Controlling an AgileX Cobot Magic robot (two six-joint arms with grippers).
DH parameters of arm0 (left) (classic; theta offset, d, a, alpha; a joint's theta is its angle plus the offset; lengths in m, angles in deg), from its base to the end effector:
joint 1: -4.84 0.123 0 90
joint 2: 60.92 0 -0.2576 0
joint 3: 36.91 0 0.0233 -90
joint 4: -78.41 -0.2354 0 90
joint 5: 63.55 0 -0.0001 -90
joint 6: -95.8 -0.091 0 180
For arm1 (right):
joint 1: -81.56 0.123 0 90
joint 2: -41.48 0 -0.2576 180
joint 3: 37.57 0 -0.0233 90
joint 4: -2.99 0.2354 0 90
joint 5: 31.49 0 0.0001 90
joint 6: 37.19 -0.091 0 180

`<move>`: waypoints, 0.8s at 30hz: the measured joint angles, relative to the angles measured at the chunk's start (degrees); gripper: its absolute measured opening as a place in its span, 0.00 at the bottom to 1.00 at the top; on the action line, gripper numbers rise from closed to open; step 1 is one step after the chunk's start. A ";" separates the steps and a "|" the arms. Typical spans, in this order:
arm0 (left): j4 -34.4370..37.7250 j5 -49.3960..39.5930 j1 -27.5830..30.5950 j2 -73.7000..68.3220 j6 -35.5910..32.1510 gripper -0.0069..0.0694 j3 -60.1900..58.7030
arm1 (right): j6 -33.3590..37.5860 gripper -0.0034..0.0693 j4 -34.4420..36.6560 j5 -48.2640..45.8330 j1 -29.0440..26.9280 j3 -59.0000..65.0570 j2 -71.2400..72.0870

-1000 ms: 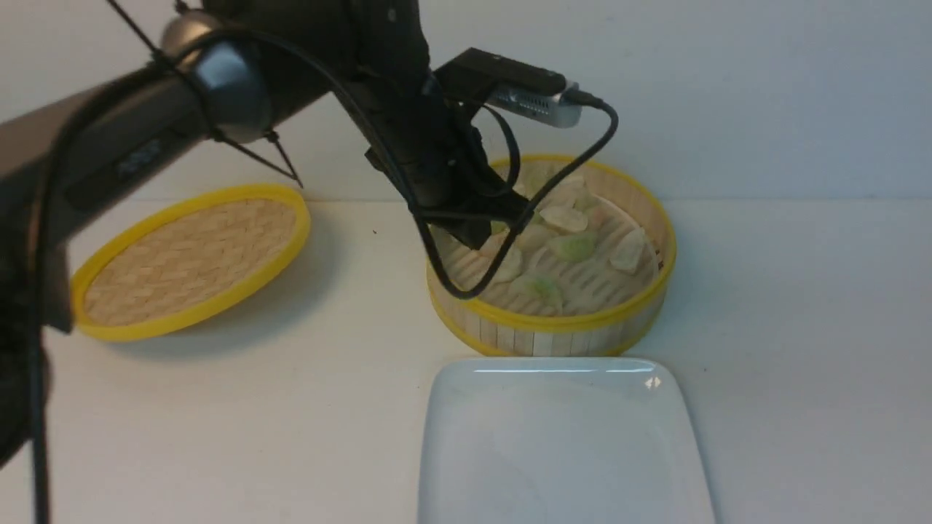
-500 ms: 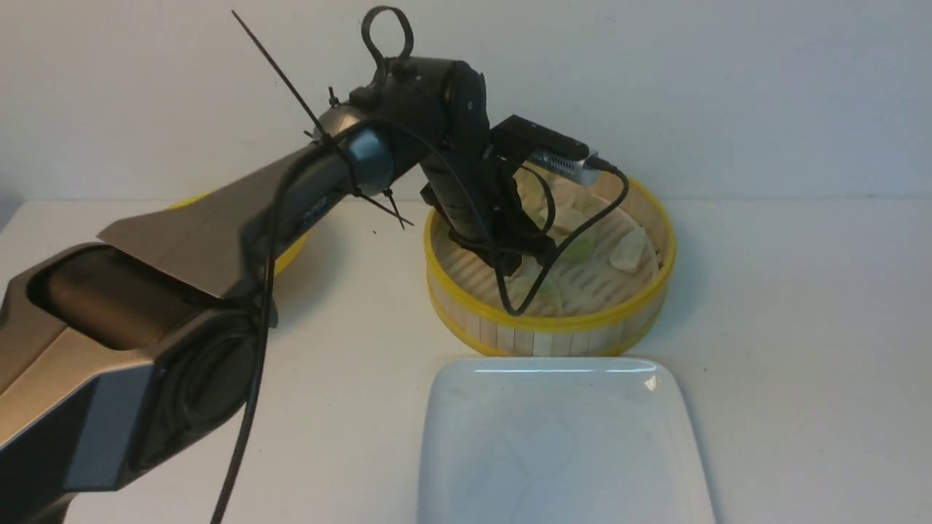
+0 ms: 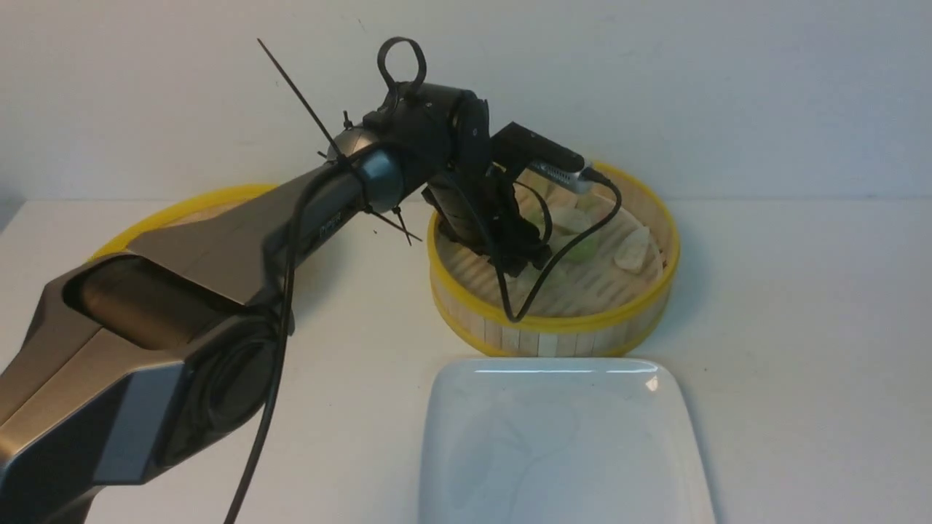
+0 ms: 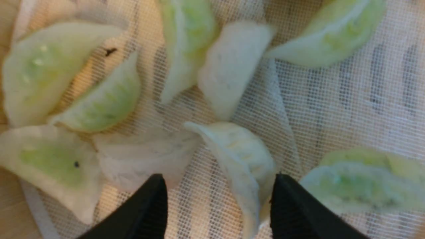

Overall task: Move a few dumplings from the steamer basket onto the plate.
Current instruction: Use the left arm to grab a dumpling from the steamer

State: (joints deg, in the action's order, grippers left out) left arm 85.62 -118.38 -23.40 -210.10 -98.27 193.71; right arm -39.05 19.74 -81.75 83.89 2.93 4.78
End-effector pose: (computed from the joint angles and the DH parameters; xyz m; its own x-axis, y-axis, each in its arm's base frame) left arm 0.4345 -0.2440 0.1622 -0.6865 0.5629 -0.4603 0.6390 0.7691 -0.0126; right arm 0.0885 0.0238 0.2993 -0.6242 0.1900 -0.7578 -0.0825 0.9485 0.3058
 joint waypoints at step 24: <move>0.77 -13.68 -0.07 8.51 -0.18 0.26 -0.08 | 0.04 0.03 0.05 -0.07 0.00 0.00 0.00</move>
State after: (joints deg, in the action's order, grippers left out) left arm 86.39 -132.06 -23.47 -201.59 -98.45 193.62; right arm -39.01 19.78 -81.81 83.89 2.93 4.78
